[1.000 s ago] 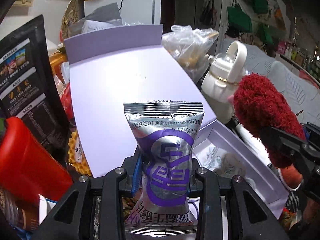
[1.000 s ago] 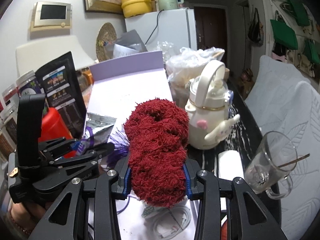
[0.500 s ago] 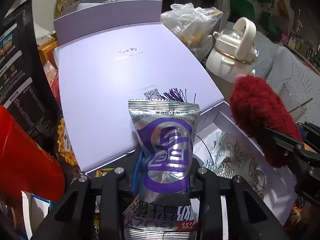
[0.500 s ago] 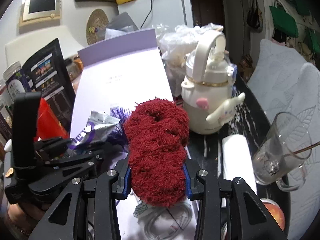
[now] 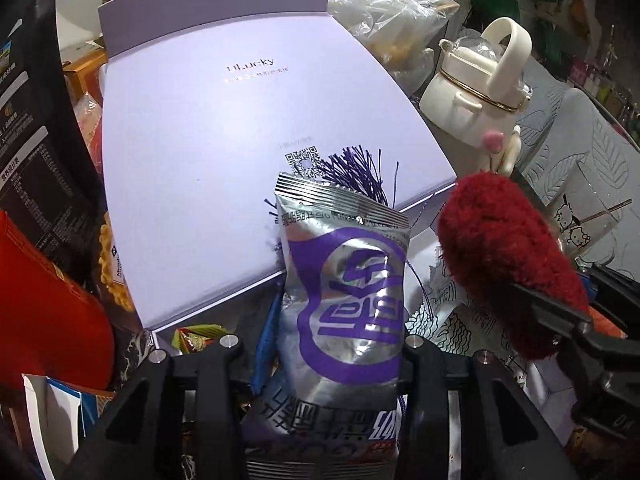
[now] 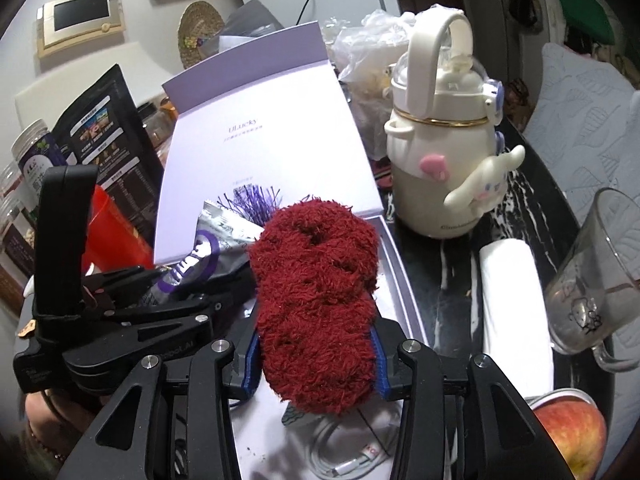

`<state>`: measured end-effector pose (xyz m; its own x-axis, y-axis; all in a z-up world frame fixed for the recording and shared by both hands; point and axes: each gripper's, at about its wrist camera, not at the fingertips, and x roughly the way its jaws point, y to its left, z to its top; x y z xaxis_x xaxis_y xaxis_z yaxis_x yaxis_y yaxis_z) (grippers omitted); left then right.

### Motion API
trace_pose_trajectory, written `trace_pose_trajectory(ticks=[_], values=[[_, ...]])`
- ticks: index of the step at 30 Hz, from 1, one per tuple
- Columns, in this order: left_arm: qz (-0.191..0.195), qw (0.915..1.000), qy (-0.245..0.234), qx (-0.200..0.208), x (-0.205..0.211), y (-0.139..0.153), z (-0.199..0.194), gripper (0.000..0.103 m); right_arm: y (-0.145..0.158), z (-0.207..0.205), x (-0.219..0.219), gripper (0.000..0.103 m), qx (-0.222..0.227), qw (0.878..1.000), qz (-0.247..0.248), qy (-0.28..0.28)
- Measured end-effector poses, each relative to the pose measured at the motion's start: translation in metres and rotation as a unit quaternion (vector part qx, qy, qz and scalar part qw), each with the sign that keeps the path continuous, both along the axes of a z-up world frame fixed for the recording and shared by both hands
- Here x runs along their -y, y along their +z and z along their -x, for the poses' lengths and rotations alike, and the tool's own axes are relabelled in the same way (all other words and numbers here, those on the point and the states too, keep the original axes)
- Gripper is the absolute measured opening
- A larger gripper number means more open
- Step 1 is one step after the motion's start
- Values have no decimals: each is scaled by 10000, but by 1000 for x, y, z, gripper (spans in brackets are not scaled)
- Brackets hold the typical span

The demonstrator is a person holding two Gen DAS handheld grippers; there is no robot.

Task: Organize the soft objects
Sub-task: 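Lower the silver bag into the box with the left tool while the right tool releases the red sock there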

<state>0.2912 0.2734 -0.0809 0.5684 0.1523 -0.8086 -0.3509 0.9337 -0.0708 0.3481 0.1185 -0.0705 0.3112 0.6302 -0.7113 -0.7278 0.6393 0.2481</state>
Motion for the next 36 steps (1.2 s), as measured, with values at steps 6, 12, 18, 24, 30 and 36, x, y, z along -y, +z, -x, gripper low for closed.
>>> trace_pose_trajectory(ticks=[6, 12, 18, 24, 30, 36], values=[[-27, 10000, 32, -41, 3, 0, -5, 50, -4, -3, -2, 54, -35, 10000, 89, 4], [-158, 9999, 33, 15, 7, 10, -2, 66, 1, 0, -2, 68, 98, 9998, 176, -4], [-174, 9995, 16, 264, 8, 28, 8, 66, 10, 7, 1, 68, 199, 9995, 236, -17], [-334, 9985, -31, 441, 17, 52, 19, 66, 34, 16, 12, 68, 364, 9992, 153, -116], [-520, 9958, -66, 757, 35, 88, 43, 66, 68, 34, 28, 68, 629, 9978, -1, -191], [-682, 9914, -120, 1107, 51, 127, 67, 66, 106, 64, 45, 68, 952, 9950, -186, -223]])
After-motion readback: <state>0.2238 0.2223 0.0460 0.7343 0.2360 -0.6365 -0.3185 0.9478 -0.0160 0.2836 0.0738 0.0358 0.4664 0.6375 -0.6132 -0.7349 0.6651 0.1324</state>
